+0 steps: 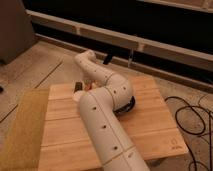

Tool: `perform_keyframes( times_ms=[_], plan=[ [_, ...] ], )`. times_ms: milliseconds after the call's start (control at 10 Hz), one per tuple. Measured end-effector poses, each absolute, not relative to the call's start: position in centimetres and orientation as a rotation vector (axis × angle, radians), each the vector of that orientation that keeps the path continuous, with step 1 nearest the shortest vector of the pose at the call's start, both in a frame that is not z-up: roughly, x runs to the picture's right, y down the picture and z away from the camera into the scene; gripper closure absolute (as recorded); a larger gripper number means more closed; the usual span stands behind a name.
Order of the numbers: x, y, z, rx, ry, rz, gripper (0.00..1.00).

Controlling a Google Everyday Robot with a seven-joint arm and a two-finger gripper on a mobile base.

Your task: Place the pepper in the ceramic bowl

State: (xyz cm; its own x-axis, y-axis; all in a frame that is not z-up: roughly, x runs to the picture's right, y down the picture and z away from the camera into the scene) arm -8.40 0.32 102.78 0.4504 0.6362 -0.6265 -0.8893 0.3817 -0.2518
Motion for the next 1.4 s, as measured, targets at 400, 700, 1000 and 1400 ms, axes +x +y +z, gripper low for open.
perform_keyframes(
  times_ms=[400,700,1000,1400],
  plan=[
    [-8.3,0.4,103.4,-0.631,0.476,1.017,0.38],
    [-8.4,-0.2,103.5,-0.637,0.452,1.031,0.69],
    [-8.0,-0.4,103.6,-0.644,0.439,1.05,0.98],
    [-7.5,-1.5,102.8,-0.648,0.428,1.063,1.0]
  ],
)
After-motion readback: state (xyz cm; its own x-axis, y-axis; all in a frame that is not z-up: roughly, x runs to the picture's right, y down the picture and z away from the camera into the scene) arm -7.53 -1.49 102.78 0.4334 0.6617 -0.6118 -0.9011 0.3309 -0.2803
